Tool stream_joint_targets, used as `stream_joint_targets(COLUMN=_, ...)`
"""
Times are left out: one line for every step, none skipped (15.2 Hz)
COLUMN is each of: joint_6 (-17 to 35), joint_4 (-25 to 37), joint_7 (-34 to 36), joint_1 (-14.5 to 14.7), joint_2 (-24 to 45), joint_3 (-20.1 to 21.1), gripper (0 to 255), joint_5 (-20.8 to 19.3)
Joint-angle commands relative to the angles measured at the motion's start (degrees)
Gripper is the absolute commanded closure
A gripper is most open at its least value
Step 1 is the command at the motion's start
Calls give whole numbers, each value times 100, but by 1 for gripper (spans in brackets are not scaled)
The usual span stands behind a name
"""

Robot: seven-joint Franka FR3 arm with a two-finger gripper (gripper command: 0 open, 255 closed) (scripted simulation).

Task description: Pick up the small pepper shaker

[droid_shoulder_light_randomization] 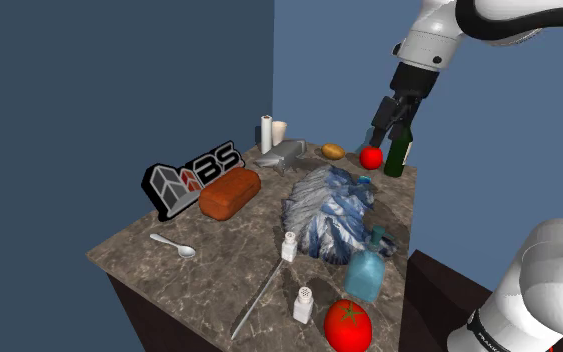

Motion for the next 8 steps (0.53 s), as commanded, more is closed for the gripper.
stream_joint_targets(joint_6=0, joint_4=0, joint_7=0, joint_1=0, joint_2=0, joint_3=0, gripper=0, joint_5=0)
stream_joint_targets(joint_6=173, joint_4=-224, joint_7=50, joint_1=26, joint_2=-82, joint_3=63, gripper=0, joint_5=50)
stream_joint_targets(joint_6=346, joint_4=-443, joint_7=100, joint_1=54, joint_2=-157, joint_3=128, gripper=0, joint_5=103)
stream_joint_targets(joint_6=522, joint_4=-655, joint_7=150, joint_1=85, joint_2=-225, joint_3=196, gripper=0, joint_5=158)
stream_joint_targets(joint_6=699, joint_4=-861, joint_7=200, joint_1=118, joint_2=-285, joint_3=265, gripper=0, joint_5=216)
stream_joint_targets(joint_6=878, joint_4=-1061, joint_7=250, joint_1=155, joint_2=-338, joint_3=336, gripper=0, joint_5=275)
stream_joint_targets(joint_6=1060, joint_4=-1255, joint_7=301, joint_1=194, joint_2=-382, joint_3=410, gripper=0, joint_5=338)
stream_joint_targets(joint_6=1246, joint_4=-1442, joint_7=351, joint_1=236, joint_2=-418, joint_3=487, gripper=0, joint_5=404)
